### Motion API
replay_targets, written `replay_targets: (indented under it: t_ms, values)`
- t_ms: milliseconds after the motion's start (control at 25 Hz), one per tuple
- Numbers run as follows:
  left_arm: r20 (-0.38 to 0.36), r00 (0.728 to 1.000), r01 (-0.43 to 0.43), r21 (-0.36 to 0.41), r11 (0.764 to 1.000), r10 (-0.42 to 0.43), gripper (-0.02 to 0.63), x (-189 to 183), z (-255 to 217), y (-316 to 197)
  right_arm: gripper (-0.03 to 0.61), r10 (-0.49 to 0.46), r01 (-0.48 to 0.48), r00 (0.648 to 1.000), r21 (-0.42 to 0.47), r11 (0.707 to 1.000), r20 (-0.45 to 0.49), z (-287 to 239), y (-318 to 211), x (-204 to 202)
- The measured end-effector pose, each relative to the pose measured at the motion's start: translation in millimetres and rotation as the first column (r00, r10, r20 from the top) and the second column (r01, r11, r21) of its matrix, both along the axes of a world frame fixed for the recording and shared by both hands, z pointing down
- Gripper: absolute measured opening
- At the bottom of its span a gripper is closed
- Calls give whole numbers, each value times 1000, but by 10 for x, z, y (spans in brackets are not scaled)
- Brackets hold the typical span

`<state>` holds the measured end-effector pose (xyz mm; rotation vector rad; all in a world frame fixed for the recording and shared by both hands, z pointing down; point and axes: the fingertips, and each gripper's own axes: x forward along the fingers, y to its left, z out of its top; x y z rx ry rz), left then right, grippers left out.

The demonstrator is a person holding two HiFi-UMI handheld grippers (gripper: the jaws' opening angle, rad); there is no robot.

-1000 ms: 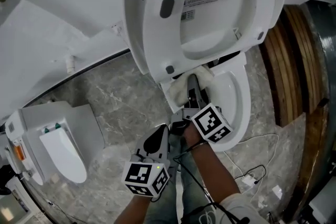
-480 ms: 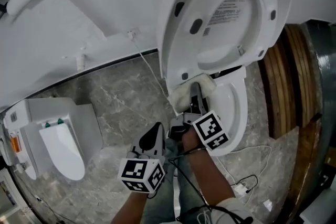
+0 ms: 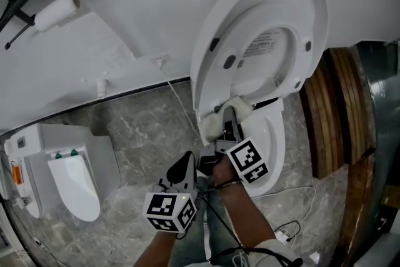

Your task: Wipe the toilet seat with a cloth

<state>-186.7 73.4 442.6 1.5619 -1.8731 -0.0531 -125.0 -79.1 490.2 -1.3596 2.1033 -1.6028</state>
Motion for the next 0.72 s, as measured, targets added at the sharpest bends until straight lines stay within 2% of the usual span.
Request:
replay_targets:
  t_ms: [360, 720]
  values:
    - [11, 999, 33, 21, 999, -33, -4, -113, -201, -66, 100, -29, 26, 998, 57, 998, 54, -469, -149, -192]
    - [30, 999, 43, 36, 998, -44, -3, -214, -436, -150, 100, -20, 13, 996, 78, 997, 85, -835, -330, -306]
